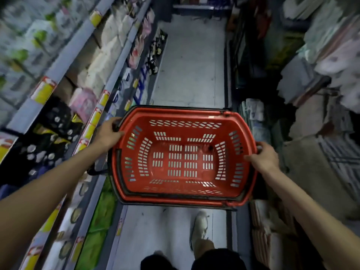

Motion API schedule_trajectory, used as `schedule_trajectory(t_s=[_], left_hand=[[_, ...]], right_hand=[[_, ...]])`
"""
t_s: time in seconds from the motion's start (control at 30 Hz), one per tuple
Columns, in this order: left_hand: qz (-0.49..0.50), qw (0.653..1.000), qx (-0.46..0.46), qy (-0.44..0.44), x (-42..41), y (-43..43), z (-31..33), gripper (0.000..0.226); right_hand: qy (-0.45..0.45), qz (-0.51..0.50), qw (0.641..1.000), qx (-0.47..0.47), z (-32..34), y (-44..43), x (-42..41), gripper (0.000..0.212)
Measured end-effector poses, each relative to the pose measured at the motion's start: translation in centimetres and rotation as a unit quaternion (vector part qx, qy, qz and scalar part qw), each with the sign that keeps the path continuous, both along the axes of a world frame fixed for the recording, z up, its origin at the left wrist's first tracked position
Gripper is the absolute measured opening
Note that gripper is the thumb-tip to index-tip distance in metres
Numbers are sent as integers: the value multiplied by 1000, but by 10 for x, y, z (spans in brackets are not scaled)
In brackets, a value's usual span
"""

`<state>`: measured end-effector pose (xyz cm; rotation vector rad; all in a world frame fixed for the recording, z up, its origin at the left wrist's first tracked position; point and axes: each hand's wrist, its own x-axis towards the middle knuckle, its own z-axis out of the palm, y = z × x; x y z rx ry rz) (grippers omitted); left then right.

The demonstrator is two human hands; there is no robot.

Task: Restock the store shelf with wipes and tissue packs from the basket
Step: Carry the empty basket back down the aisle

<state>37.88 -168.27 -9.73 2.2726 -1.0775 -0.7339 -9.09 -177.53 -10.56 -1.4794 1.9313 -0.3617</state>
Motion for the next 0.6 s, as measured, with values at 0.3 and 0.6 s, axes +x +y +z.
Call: schedule_trajectory(t_s=[0.3,0.6], left_hand=[[-11,999,-28,-38,43,-188,23,58],[-52,996,-59,-52,97,-377,23,46]], right_hand=[[-30,1,1000,-3,22,-188,35,54],[-59,-37,997,12,13,-363,113,59]])
